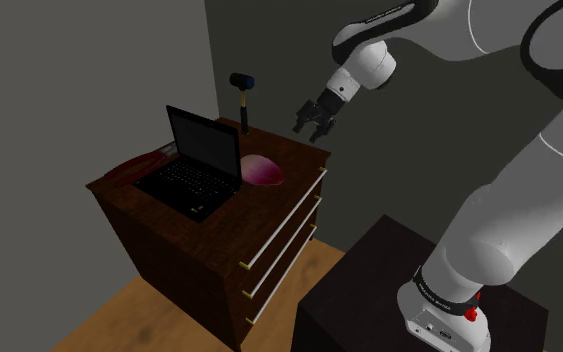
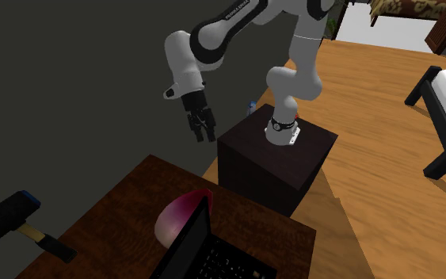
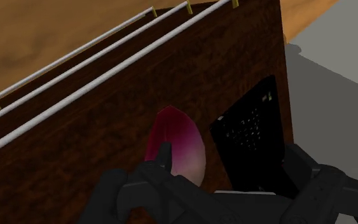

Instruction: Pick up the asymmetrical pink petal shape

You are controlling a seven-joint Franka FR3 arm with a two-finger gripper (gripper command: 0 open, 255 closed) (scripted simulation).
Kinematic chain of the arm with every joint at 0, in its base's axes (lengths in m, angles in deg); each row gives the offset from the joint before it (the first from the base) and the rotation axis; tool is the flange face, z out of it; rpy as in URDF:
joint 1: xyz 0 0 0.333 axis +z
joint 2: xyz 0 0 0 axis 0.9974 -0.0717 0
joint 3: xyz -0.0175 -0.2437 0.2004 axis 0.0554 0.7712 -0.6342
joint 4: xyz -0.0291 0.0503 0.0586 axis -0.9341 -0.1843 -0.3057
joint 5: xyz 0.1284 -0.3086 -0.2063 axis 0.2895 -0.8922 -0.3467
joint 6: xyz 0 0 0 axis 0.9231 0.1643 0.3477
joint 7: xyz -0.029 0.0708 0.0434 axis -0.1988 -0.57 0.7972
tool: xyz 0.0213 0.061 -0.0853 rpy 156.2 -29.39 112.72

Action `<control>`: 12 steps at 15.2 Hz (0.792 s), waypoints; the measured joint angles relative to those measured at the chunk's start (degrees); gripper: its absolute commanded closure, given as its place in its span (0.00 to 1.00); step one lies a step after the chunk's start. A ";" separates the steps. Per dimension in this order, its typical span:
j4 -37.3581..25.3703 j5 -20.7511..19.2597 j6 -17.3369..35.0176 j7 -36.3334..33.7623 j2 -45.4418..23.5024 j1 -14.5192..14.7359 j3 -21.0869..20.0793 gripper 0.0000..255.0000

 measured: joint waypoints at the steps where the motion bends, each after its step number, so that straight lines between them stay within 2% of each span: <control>1: -0.99 2.76 -0.44 1.91 -2.77 -0.06 0.88 0.00; 6: -5.85 16.11 -4.17 9.48 -15.67 -1.61 2.53 0.00; 12: -14.03 30.23 -10.49 14.73 -31.89 -5.97 0.31 0.00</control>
